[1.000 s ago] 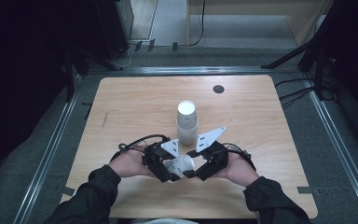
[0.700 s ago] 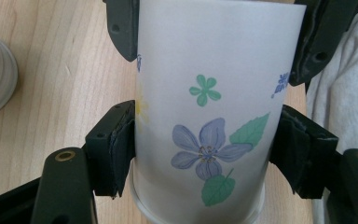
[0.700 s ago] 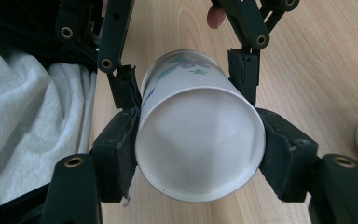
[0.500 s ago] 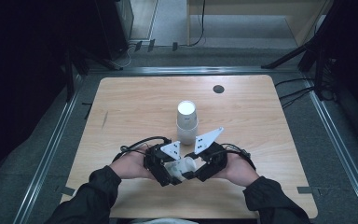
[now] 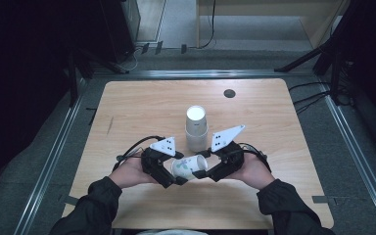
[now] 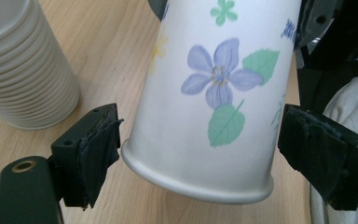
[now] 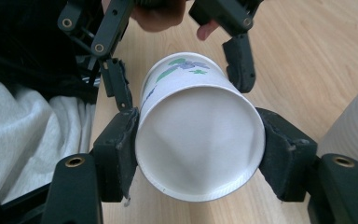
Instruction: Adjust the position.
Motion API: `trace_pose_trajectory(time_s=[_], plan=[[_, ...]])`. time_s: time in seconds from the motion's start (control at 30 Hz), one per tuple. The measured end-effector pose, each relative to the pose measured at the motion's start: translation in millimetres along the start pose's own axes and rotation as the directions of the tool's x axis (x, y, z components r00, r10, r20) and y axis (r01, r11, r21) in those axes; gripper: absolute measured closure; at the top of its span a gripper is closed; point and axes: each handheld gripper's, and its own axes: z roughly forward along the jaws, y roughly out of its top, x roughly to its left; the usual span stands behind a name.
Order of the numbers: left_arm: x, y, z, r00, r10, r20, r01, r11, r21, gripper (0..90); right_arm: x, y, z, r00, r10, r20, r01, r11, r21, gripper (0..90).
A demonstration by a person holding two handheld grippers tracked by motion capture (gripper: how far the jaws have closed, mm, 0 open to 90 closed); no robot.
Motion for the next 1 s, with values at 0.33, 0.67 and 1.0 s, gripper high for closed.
trace_pose_trajectory(time_s=[0.33,0.67,1.0], plan=[[-3.4,-6.7,-2.0,0.9985,-0.050,0.021,0.051,0.9974,-0.052,14.4,-1.9,12.0,-0.5,0.9987,-0.007,-0.050,0.004,0.998,-0.069,35.8],[-1.7,-7.5,-4.2,0.9972,-0.061,0.043,0.066,0.9897,-0.127,13.0,1.2,17.8,-2.5,0.9973,-0.022,-0.070,0.014,0.994,-0.111,36.1],[-0.6,-9.9,-11.8,0.9971,-0.036,0.066,0.046,0.9864,-0.158,22.7,-0.2,18.3,-9.7,0.9971,-0.003,-0.076,-0.009,0.988,-0.154,36.3]])
